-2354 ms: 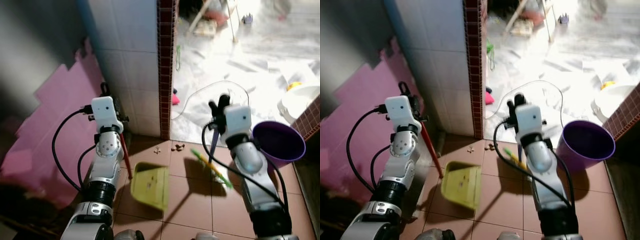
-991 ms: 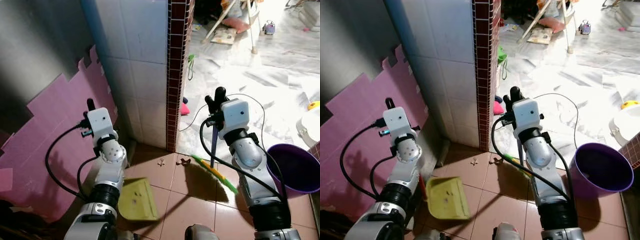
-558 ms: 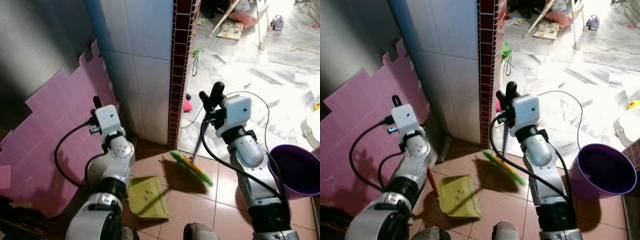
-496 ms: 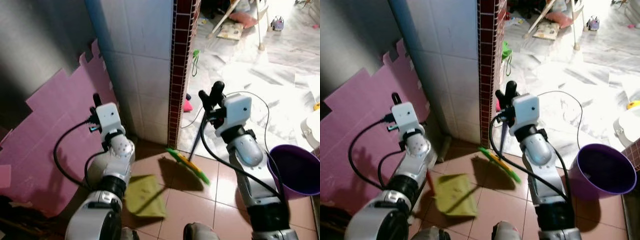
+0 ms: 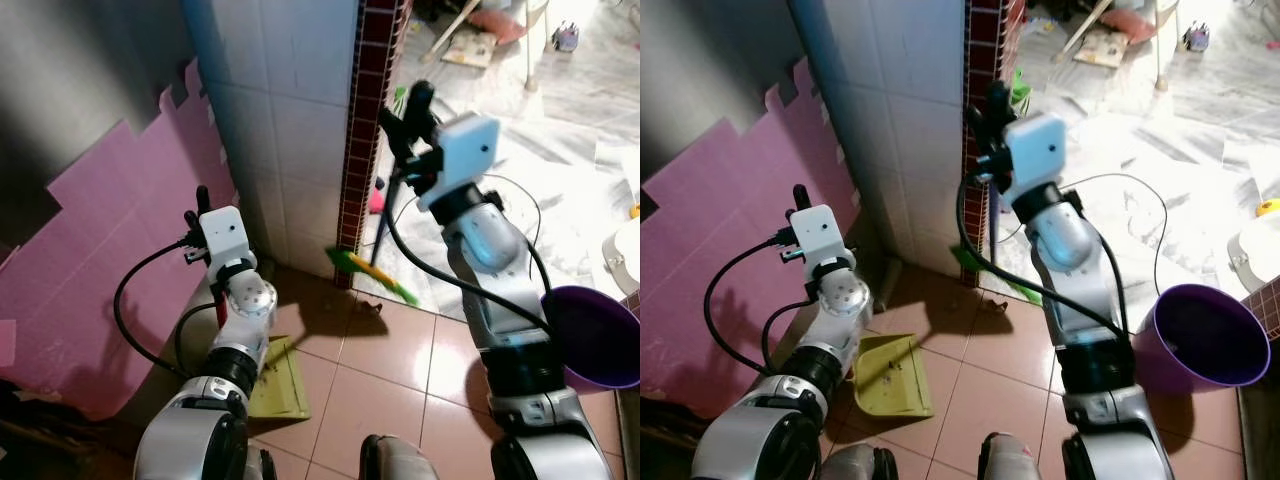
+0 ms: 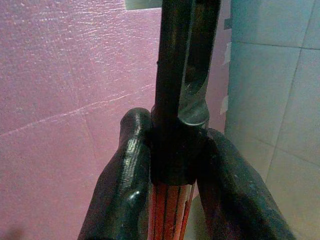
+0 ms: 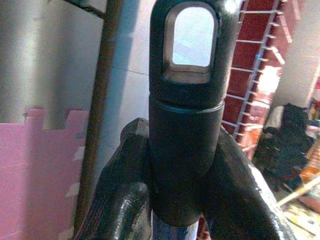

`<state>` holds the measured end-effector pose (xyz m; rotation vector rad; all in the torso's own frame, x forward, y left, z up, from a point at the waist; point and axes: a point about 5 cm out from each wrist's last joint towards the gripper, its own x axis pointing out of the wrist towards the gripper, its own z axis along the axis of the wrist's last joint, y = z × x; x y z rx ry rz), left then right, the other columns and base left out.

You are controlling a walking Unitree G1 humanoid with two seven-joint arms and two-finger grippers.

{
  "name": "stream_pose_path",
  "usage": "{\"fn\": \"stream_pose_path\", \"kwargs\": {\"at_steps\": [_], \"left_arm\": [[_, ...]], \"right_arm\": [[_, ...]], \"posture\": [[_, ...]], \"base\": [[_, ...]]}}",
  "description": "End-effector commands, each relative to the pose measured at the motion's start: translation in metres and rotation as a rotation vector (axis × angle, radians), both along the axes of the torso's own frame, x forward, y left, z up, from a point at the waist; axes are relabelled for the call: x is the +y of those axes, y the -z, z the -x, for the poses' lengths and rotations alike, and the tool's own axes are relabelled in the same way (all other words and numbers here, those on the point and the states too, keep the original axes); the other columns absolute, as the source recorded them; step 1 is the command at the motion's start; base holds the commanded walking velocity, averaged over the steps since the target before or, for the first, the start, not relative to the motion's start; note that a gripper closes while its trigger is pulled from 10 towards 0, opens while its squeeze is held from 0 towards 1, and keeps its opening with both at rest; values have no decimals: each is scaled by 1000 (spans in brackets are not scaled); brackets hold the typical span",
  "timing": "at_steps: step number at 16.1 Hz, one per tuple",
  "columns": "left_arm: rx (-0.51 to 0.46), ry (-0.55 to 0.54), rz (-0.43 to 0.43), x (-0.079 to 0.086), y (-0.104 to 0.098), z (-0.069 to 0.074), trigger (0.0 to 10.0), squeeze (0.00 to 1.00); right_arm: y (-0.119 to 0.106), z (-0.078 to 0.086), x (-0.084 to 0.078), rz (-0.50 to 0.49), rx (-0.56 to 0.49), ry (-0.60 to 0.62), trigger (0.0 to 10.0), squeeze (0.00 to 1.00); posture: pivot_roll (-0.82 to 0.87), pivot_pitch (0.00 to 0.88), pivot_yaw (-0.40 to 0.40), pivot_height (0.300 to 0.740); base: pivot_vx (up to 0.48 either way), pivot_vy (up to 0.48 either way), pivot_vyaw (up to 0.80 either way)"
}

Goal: Sweep floor

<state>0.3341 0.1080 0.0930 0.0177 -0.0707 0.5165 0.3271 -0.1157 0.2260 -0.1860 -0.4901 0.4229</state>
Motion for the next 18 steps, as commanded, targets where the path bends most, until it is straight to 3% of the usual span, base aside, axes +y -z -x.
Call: {"fn": "stream_pose_path", "kwargs": {"at_steps": [1, 3, 5, 9, 11, 14, 18], "left_arm": [[16, 8, 30, -4, 5, 2, 10000, 0], [51, -32, 90, -5, 11, 5, 10000, 0], [47, -30, 98, -7, 11, 6, 10000, 0], [42, -15, 109, -11, 10, 5, 10000, 0], [44, -10, 110, -12, 10, 5, 10000, 0], [48, -3, 111, -14, 13, 7, 10000, 0], [45, 5, 108, -15, 15, 11, 10000, 0]], "right_arm": [[-5, 0, 7, -4, -39, -41, 10000, 0], [13, -5, 16, -59, 34, -82, 10000, 0], [28, -4, 25, -128, 108, -109, 10000, 0], [53, 12, 39, -216, 238, -182, 10000, 0], [38, 12, 34, -202, 185, -164, 10000, 0], [6, 1, 26, -76, 21, -81, 10000, 0], [6, -23, 6, 49, -12, 10, 10000, 0]], "posture": [[-147, 176, 24, 740], [-122, 202, 16, 740], [-108, 216, 13, 740], [-112, 225, 15, 740], [-128, 224, 12, 740], [-135, 228, 8, 740], [-101, 237, 7, 740]], "base": [[0, 0, 0], [0, 0, 0], [0, 0, 0], [0, 0, 0], [0, 0, 0], [0, 0, 0], [0, 0, 0]]}}
